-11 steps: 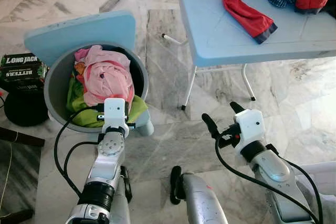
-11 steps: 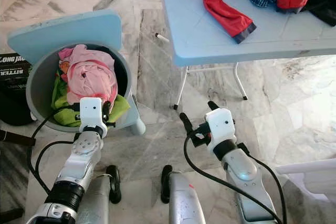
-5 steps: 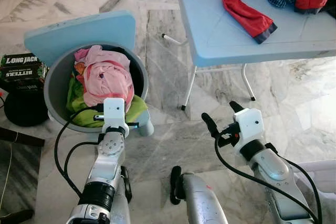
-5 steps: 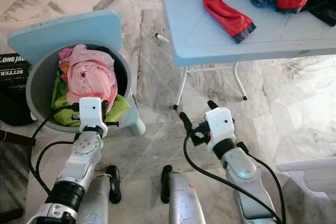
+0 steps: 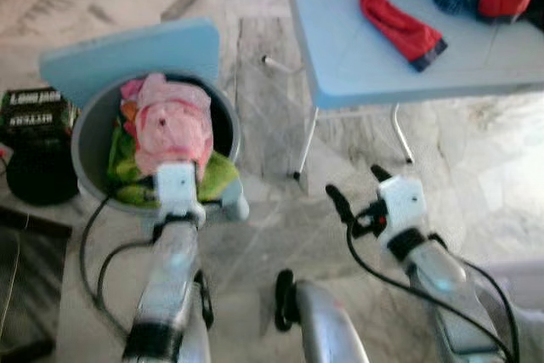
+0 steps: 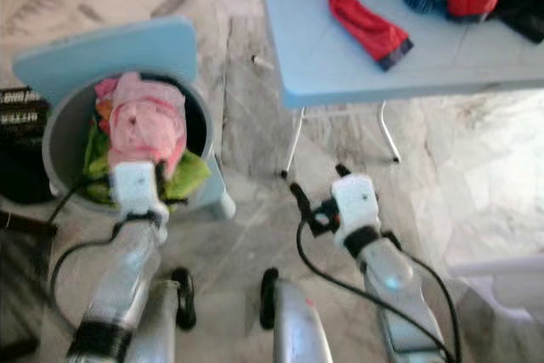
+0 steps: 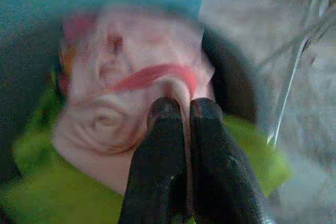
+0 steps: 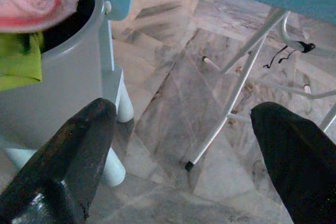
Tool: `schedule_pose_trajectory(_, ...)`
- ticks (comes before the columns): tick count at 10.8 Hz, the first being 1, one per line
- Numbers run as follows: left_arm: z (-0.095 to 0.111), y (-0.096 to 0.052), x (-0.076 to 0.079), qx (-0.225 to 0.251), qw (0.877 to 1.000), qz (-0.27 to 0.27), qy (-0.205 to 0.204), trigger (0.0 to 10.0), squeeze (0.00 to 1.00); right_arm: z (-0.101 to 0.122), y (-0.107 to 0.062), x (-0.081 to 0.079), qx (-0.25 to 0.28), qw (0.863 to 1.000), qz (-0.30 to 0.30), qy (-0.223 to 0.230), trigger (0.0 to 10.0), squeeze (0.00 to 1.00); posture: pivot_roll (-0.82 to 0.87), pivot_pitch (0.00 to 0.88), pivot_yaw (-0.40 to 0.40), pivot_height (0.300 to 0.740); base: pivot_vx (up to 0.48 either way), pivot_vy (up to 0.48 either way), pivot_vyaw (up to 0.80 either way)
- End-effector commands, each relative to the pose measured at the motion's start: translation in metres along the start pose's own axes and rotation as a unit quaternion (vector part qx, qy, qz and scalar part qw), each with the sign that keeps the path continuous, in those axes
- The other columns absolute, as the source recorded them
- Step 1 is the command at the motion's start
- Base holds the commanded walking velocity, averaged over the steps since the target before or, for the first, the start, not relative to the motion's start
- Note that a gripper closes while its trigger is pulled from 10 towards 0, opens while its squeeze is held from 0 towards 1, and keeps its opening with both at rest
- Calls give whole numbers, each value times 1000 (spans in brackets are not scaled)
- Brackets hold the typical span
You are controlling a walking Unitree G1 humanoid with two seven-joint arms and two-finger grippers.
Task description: Hang hanger
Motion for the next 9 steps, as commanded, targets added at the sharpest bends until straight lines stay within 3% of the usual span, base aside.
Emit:
schedule_pose_trajectory(1, 19, -6, 4, 54, 998, -17, 5, 0, 0, -8, -4, -1, -14, 1000, -1, 1, 10000, 0, -103, 312, -114, 740, 0, 0, 0)
schedule_pose_trajectory(2, 28, -19, 15, 74, 992, -81, -58, 0, 0, -8, -1, -3, -13, 1000, 2, 3, 10000, 0, -85, 310, -118, 740, 0, 0, 0)
schedule_pose_trajectory(3, 25, -32, 9, 57, 992, -84, -74, 0, 0, -8, 2, -3, -10, 1000, 6, 3, 10000, 0, -76, 310, -117, 740, 0, 0, 0)
schedule_pose_trajectory(4, 15, -42, 5, 36, 994, -82, -59, 0, 0, -8, 3, -2, -10, 1000, 5, 2, 10000, 0, -73, 309, -118, 740, 0, 0, 0)
schedule_pose_trajectory(5, -12, -51, 1, -38, 996, -80, -3, 0, 0, -9, 5, 0, -10, 1000, 6, 1, 10000, 0, -64, 305, -116, 740, 0, 0, 0)
schedule_pose_trajectory(6, -31, -58, -8, -93, 994, -60, 14, 0, 0, -9, 6, -2, -9, 1000, 7, 0, 10000, 0, -65, 300, -116, 740, 0, 0, 0)
schedule_pose_trajectory(7, -48, -66, -21, -158, 986, -35, 45, 3020, 0, -10, 6, -3, -9, 1000, 8, 0, 10000, 0, -63, 297, -115, 740, 0, 0, 0)
schedule_pose_trajectory(8, -52, -67, -29, -177, 983, -22, 48, 10000, 0, -12, 6, -4, -11, 1000, 9, -1, 10000, 0, -61, 297, -116, 740, 0, 0, 0)
schedule_pose_trajectory(9, -49, -63, -32, -171, 984, -13, 54, 10000, 902, -12, 6, -3, -11, 1000, 9, -2, 10000, 0, -61, 296, -116, 740, 0, 0, 0)
Point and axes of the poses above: a point about 5 cm out from each wrist's last joint towards the gripper, its own y axis pointing out of the wrist towards the gripper, its own z axis along the axis of the wrist's last joint, x = y × z, the point moved 2 cm from there along y, pointing out of the wrist towards the gripper, and after that the axes turned 1 degree about -y, right-handed, at the moved point
